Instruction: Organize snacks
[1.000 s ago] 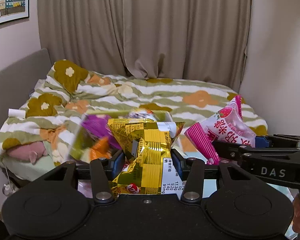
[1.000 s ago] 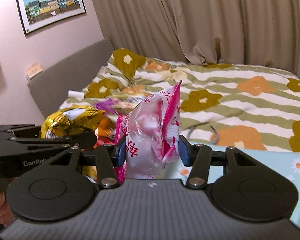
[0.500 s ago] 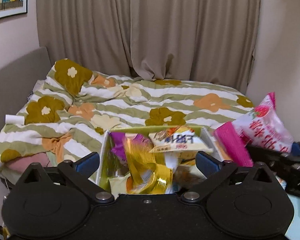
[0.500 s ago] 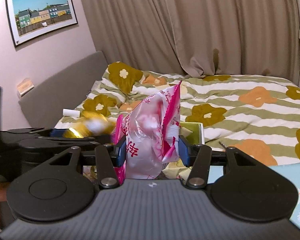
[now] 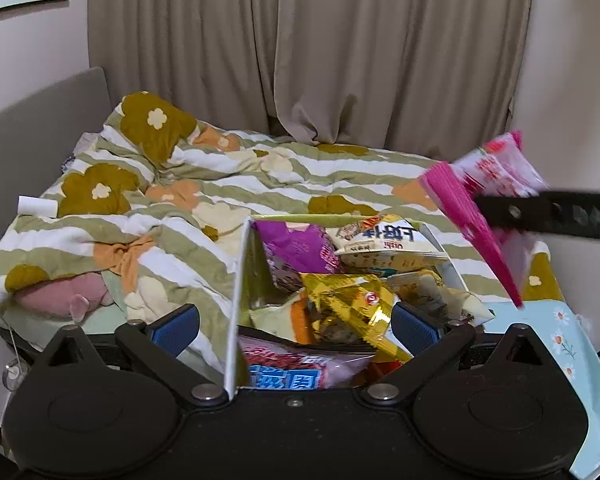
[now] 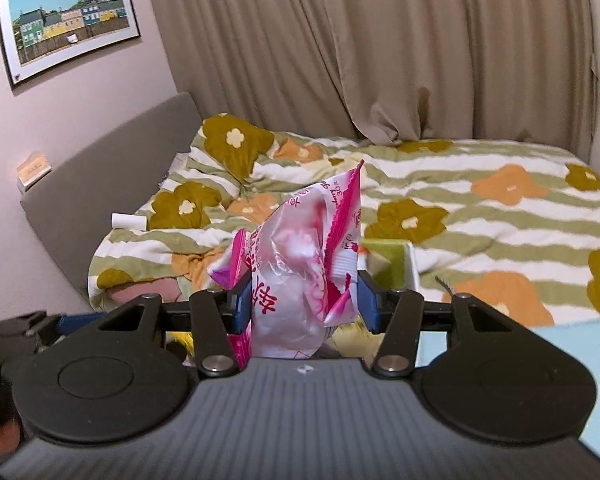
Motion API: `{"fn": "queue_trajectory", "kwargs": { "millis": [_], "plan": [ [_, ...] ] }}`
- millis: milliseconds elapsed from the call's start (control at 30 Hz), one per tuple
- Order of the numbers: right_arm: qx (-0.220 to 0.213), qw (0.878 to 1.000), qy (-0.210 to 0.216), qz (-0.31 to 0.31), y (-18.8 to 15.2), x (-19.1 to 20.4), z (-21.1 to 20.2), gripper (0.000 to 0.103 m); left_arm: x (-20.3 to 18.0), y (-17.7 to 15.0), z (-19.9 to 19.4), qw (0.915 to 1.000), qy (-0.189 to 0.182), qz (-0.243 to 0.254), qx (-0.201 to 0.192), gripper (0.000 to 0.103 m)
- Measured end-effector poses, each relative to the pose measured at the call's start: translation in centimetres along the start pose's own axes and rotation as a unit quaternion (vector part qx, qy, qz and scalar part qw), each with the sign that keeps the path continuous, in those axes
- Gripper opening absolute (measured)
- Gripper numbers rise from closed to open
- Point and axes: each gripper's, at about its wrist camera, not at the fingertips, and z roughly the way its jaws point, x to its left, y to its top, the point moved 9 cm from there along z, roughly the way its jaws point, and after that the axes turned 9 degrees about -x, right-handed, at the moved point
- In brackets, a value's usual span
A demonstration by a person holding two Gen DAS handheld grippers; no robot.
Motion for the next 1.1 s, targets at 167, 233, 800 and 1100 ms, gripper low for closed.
{"fn": "queue_trajectory", "kwargs": {
  "millis": [167, 233, 800, 1100],
  "plan": [
    [0.013, 1.000, -0.009, -0.027, 0.0, 1.3, 2.4, 0.101, 0.6, -0.3, -0.5, 0.9999, 0.000, 0.011, -0.003, 0.103],
    [0.015, 0.999, -0.017, -0.024, -1.1, 1.3, 2.4, 0.103, 0.5, -0.8, -0.7, 0.9998, 0.005, 0.020, -0.001, 0.103],
    [-0.039, 0.999, -0.014, -0.023, -2.7, -1.1, -7.7, 0.103, -4.7, -1.9, -7.6, 0.9981, 0.040, 0.032, -0.036, 0.103],
    [-0.052, 0.995, -0.079, -0.017, -3.1, -5.2, -16.8, 0.103, -9.3, -2.0, -12.9, 0.9937, 0.047, 0.052, -0.088, 0.103]
  ]
}}
